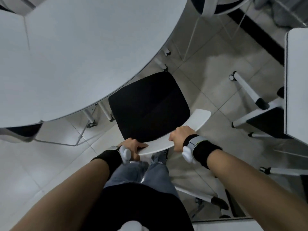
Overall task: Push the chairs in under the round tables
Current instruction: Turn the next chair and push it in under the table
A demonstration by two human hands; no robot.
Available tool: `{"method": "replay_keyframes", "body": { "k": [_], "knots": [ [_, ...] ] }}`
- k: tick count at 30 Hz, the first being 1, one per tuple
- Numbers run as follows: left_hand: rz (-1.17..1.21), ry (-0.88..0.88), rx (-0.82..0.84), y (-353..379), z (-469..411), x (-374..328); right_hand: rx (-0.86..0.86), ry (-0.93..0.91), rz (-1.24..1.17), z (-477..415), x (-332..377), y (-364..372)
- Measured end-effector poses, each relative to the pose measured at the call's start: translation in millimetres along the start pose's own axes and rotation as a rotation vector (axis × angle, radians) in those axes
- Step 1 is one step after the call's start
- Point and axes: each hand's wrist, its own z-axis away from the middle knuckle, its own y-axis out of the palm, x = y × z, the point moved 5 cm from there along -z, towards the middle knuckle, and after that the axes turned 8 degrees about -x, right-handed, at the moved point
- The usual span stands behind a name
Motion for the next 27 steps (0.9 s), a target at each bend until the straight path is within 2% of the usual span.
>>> {"method": "replay_keyframes", "body": {
  "k": [7, 11, 18, 27],
  "knots": [
    [0.055, 0.019, -0.010, -8, -8, -5, 0.000, 0.090, -0.006, 0, -10, -16],
    [0.096, 0.009, -0.031, -14, -14, -6, -0.011, 0.077, -0.005, -8, -17, -23],
    [0.134, -0.042, -0.147, -32, -23, -8, -0.016, -0.036, 0.098, -33, -32, -48],
    [0.259, -0.219, -0.270, -52, -39, -8, -0.105, -0.241, 0.200, -76, -52, -92]
  ]
}}
